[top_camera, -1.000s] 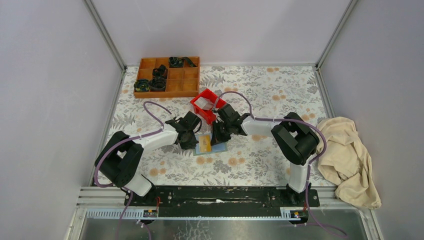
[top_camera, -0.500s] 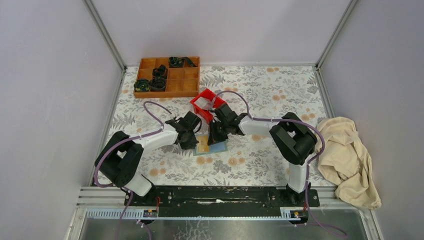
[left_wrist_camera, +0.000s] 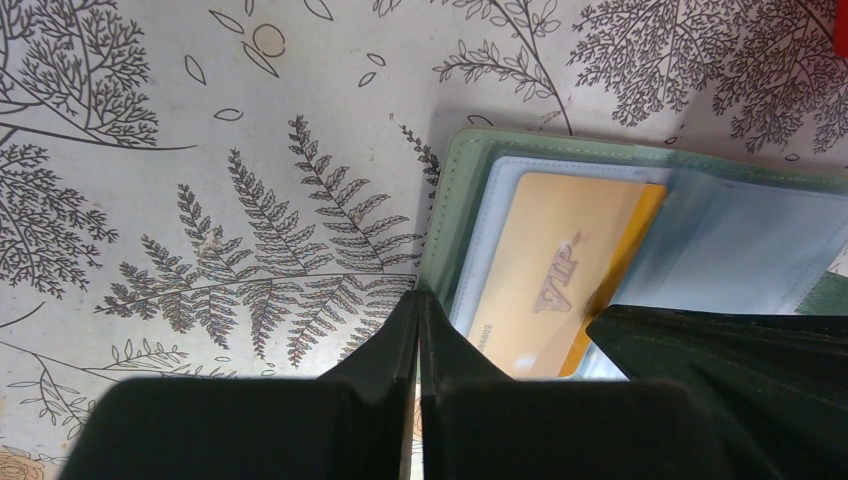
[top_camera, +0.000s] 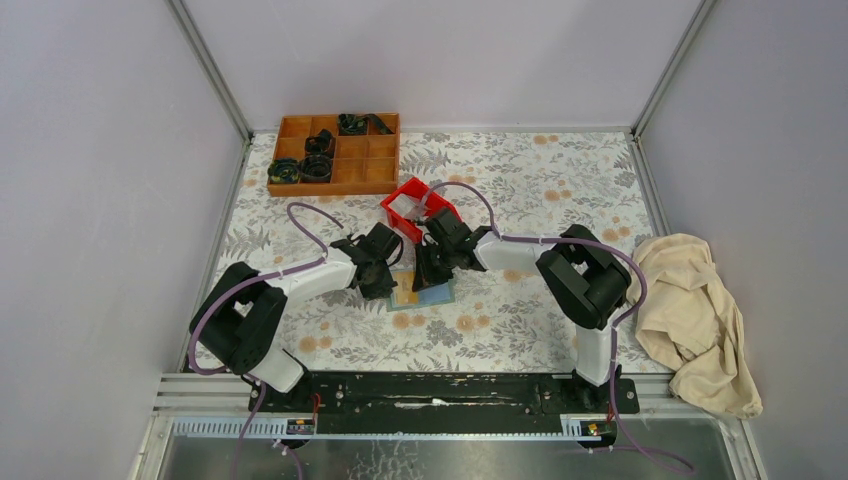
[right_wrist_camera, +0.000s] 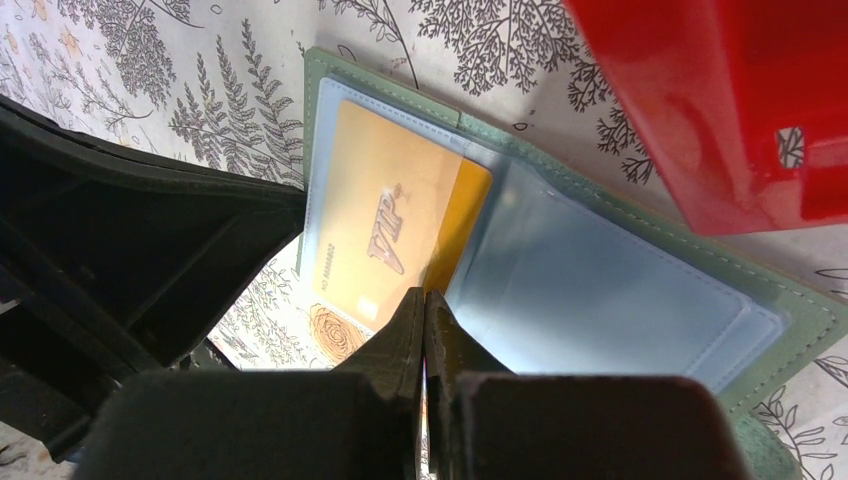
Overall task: Put the credit cards into the card holder
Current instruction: Insert the credit card into the card holder, then pick up the credit card from the storage box.
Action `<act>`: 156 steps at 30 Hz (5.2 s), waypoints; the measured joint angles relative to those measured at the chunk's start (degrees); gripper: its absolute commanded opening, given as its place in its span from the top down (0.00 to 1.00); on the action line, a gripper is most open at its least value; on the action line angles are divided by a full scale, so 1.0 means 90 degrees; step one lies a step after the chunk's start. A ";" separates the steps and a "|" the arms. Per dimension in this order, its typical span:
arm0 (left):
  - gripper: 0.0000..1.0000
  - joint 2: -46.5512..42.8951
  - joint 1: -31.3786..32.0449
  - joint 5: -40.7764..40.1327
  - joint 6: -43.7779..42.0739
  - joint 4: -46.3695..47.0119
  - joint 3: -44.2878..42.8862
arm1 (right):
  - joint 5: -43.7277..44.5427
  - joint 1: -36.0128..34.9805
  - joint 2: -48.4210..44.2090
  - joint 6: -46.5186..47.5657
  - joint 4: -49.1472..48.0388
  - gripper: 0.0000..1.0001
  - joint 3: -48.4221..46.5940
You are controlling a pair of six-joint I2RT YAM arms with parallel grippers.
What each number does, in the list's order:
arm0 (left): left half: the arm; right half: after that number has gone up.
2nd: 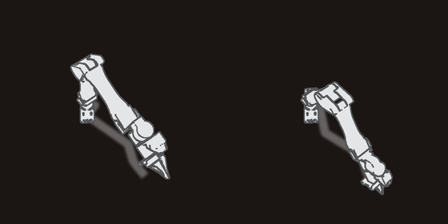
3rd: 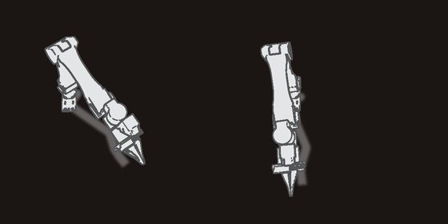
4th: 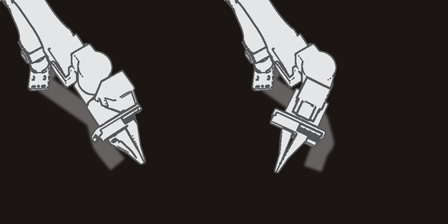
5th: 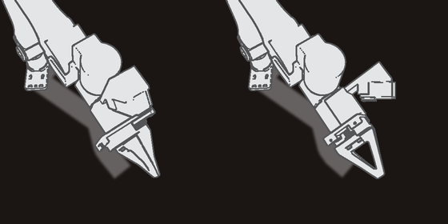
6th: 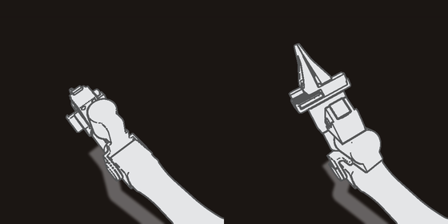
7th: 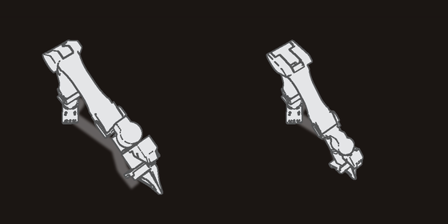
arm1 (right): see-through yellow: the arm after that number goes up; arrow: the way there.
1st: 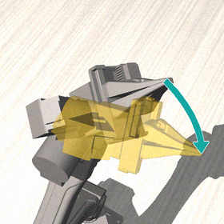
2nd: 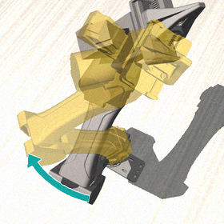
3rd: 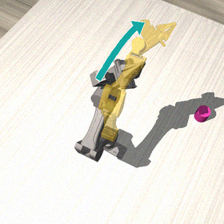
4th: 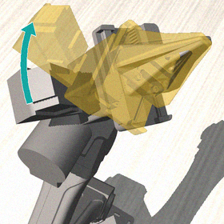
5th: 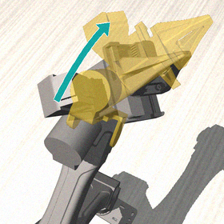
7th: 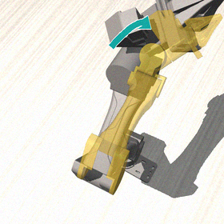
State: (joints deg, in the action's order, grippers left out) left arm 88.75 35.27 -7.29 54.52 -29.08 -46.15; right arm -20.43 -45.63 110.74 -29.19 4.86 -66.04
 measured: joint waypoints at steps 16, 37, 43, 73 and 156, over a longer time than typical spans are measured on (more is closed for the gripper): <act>0.97 -0.0007 0.0000 0.0002 0.0000 0.0044 0.0046 | 0.0576 -0.0005 -0.0117 0.0039 0.0029 1.00 0.0034; 0.98 0.0019 0.0000 0.0027 -0.0049 0.0083 0.0063 | 0.0695 -0.0044 0.0024 0.0041 0.0151 1.00 -0.0112; 0.98 0.0032 0.0000 0.0036 -0.0056 0.0083 0.0053 | 0.0695 -0.0112 0.0112 0.0044 0.0240 1.00 -0.0255; 0.69 0.0015 0.0000 -0.0182 -0.0104 -0.0151 -0.0119 | 0.3196 -0.0223 -0.1557 0.1749 0.1486 1.00 -0.1107; 0.49 0.1671 -0.1268 0.0204 0.0129 0.2664 -0.1253 | 0.0675 0.1141 0.2465 0.2288 0.1824 0.59 -0.5345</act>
State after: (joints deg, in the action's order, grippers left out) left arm 103.79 23.86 -5.45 55.68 -5.10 -57.43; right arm -14.35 -35.35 132.92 -8.60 21.28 -114.15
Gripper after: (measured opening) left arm 0.511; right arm 0.412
